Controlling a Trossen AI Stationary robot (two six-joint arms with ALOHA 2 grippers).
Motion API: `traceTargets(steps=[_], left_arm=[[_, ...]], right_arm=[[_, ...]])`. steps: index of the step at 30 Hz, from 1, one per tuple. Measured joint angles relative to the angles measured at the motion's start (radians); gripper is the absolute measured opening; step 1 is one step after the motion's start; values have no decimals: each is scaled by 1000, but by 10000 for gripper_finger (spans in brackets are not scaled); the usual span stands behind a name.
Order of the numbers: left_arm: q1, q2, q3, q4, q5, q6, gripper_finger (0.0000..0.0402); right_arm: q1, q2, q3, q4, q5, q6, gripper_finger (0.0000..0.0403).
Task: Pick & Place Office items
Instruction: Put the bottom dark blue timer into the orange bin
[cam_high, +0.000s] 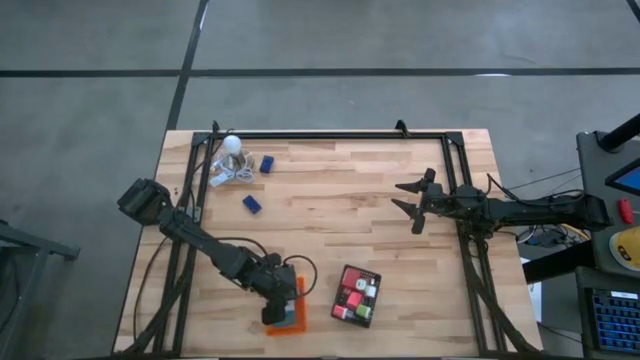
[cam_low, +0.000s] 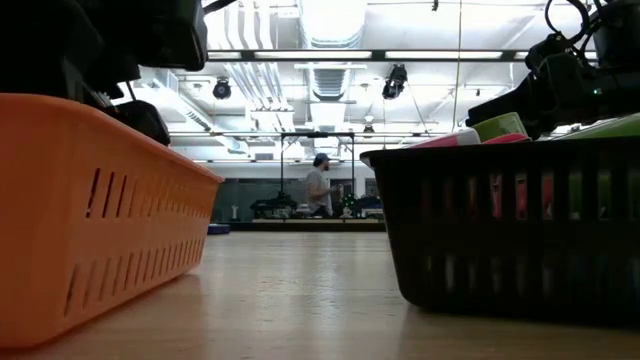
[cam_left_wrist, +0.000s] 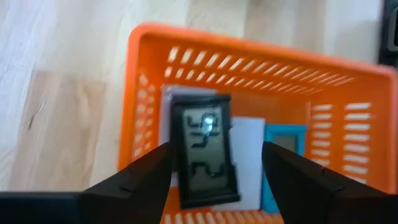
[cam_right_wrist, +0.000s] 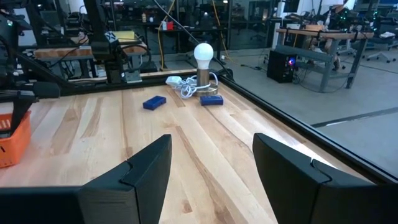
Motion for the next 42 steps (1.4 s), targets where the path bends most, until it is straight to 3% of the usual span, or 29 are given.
traceTargets(steps=[9, 14, 18, 25, 32, 37, 42], left_arm=[[-4, -70, 34, 40, 0, 45, 252], [-4, -132, 42, -19, -23, 361, 252], [-4, -199, 42, -164, -20, 641, 252], [-3, -326, 26, -332, -59, 654, 252], [14, -394, 12, -381, -299, 680, 250], [64, -406, 11, -448, -312, 801, 252], [158, -413, 11, -497, -305, 811, 252]], right_arm=[[0, 0, 0, -4, 0, 0, 219], [0, 0, 0, -12, 0, 0, 219], [0, 0, 0, -12, 0, 0, 219], [0, 0, 0, -13, 0, 0, 219], [0, 0, 0, -13, 0, 0, 219], [0, 0, 0, -13, 0, 1, 219], [0, 0, 0, -13, 0, 0, 219]])
